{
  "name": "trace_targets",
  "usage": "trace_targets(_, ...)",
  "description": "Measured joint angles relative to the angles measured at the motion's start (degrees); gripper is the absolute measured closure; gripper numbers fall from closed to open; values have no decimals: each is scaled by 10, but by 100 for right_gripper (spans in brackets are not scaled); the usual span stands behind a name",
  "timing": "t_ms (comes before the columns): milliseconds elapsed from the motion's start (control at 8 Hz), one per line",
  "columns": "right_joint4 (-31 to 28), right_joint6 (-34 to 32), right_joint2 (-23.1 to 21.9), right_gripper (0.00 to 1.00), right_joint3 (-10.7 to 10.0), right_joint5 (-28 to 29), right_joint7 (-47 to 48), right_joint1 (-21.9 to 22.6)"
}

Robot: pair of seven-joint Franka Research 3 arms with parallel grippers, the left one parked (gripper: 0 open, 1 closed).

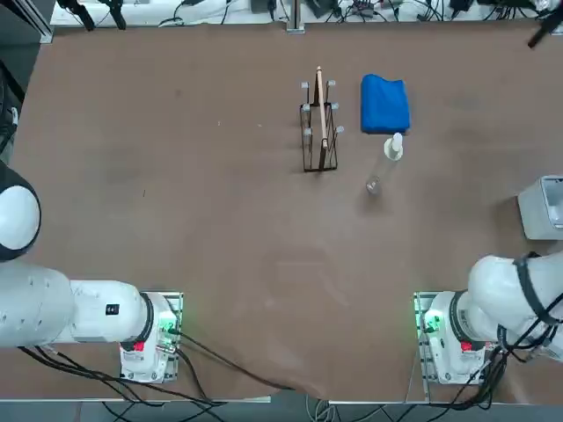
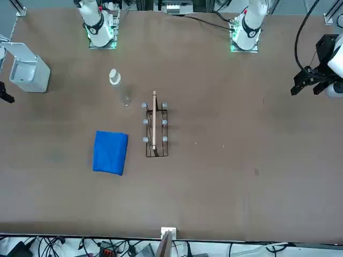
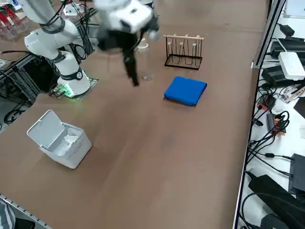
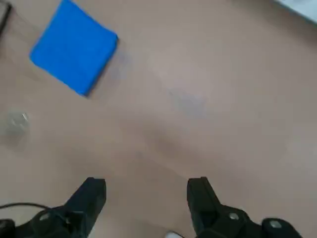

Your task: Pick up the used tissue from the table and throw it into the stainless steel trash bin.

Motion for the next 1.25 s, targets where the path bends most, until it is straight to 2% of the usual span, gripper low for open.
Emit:
trace_targets(250, 3, -7, -17, 0, 9, 0, 114, 54)
trace_targets(625, 3, -43, -54, 0, 9, 0, 244, 109)
trace_targets(750, 0, -52, -69, 0, -5, 0, 304, 145)
trace_targets(1000, -32, -60, -109, 0, -74, -1, 380, 244)
trace_targets(1250, -74, -60, -148, 0, -132, -14, 434, 326)
